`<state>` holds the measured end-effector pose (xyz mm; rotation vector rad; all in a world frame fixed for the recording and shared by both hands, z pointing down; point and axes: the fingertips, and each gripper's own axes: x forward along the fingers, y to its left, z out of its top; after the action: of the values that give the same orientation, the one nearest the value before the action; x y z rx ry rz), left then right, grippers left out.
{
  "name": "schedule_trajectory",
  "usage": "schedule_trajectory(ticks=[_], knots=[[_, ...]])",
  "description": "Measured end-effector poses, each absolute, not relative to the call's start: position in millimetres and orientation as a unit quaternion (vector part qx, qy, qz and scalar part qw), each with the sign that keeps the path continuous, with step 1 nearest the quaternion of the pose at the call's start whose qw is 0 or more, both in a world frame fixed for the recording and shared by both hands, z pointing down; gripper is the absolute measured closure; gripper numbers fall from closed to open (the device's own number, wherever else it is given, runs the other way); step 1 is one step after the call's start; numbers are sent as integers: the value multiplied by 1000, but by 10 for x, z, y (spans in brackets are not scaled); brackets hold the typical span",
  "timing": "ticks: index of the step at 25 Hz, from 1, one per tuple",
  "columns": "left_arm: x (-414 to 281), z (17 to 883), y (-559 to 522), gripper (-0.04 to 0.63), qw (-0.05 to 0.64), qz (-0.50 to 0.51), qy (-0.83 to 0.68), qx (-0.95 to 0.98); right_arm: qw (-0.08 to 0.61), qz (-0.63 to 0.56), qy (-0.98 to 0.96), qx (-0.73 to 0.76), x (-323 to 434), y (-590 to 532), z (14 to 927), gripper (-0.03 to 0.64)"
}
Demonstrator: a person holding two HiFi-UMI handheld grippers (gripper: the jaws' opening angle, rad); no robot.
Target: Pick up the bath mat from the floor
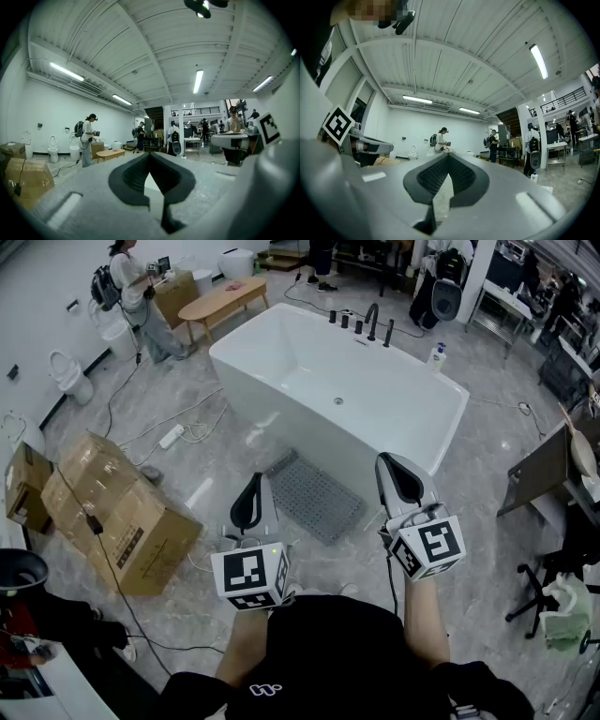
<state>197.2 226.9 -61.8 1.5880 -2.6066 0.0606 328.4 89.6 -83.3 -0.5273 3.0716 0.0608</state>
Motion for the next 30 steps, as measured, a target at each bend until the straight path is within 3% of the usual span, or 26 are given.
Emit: schedule_trajectory(ticks=[30], knots=[[1323, -222, 2960, 595, 85, 40, -840, 534, -22, 8, 983, -183, 2629, 1549, -417, 612]])
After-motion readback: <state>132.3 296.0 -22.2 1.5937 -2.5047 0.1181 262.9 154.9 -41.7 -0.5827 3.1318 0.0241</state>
